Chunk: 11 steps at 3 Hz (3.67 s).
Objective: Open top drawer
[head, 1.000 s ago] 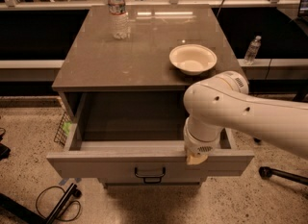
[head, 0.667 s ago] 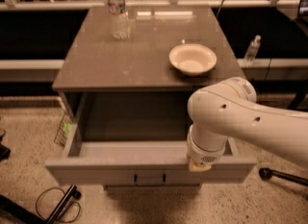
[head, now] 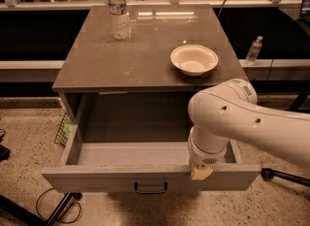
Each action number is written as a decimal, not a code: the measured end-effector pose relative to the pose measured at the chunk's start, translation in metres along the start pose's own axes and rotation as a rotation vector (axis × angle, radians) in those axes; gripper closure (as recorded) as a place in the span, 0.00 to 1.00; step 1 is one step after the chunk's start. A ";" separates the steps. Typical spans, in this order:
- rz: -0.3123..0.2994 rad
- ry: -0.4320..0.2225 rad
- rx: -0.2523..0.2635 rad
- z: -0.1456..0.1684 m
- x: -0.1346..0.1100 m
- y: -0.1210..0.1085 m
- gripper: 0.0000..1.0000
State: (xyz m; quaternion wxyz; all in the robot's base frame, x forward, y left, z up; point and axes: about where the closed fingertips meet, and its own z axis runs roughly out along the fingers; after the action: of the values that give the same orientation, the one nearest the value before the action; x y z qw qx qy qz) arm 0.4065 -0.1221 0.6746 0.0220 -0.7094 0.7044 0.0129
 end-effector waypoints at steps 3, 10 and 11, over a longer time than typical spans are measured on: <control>-0.001 0.003 0.001 -0.001 0.001 0.002 0.13; -0.091 0.021 0.180 -0.101 0.031 -0.088 1.00; -0.097 -0.128 0.228 -0.065 0.039 -0.111 1.00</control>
Offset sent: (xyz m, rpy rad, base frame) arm -0.0005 -0.0002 0.0002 -0.0010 -0.0005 0.0004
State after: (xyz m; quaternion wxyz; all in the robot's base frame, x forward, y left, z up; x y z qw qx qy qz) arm 0.5170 -0.1638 0.7392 0.1479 -0.7333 0.6632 -0.0232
